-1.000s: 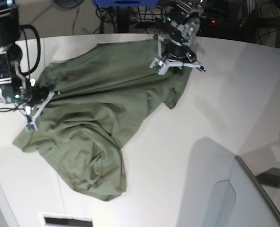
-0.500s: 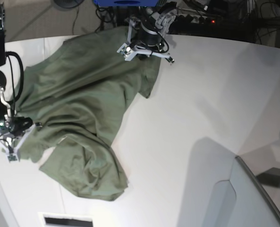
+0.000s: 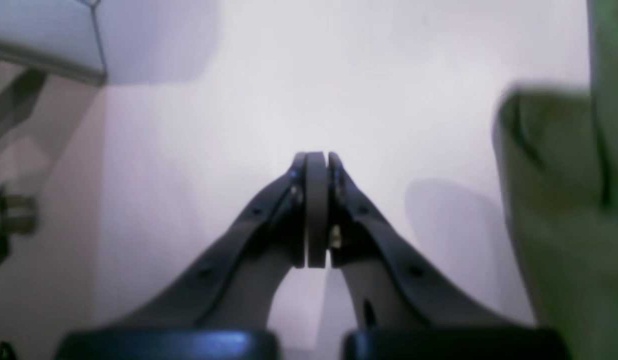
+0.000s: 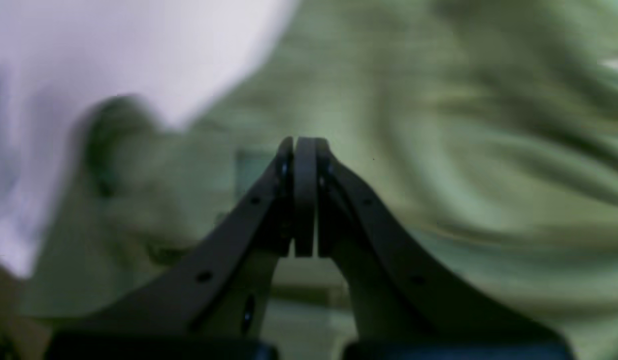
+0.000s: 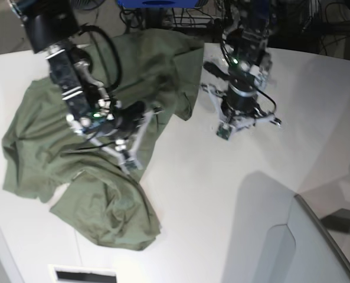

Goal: Layout the t-shirt on the table in an organized manner, then fold the t-shirt properly

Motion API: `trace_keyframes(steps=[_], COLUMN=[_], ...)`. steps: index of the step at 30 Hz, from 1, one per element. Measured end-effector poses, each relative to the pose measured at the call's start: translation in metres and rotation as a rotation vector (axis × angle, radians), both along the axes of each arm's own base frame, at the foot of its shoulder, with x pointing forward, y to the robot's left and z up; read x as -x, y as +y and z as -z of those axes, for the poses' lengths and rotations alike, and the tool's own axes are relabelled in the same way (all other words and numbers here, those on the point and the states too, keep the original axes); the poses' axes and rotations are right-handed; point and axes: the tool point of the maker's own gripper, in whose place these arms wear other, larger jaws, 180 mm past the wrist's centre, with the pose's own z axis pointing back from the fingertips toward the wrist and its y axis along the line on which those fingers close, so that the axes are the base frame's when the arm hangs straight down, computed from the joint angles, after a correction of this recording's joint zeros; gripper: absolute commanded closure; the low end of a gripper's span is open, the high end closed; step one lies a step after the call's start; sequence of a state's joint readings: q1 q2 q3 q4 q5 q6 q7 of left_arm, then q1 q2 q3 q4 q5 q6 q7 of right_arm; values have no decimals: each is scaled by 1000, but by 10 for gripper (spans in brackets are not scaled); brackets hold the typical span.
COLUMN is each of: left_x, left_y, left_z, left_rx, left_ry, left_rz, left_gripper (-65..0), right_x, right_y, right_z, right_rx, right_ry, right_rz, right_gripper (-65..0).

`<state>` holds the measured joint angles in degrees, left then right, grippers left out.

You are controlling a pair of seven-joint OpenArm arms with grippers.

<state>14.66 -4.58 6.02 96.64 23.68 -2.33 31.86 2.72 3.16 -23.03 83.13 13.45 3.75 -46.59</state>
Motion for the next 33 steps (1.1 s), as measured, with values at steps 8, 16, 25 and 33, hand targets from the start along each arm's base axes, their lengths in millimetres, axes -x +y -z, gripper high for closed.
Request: trace_keyframes(steps=[8, 16, 25, 33], left_x=[-9, 14, 63, 80], left_y=[77, 179, 248, 254], left_z=[-14, -26, -28, -24], left_rx=[-30, -55, 1, 7], left_ry=[-15, -18, 17, -21], left_rz=[-128, -316, -480, -471], left_gripper=[0, 0, 0, 0], right_x=[-13, -16, -79, -106], right_y=[13, 23, -8, -49], right_z=[37, 35, 13, 52], right_rx=[9, -11, 50, 110], right_ry=[74, 68, -23, 6], right_rz=[29, 27, 57, 131], right_gripper=[0, 0, 0, 0])
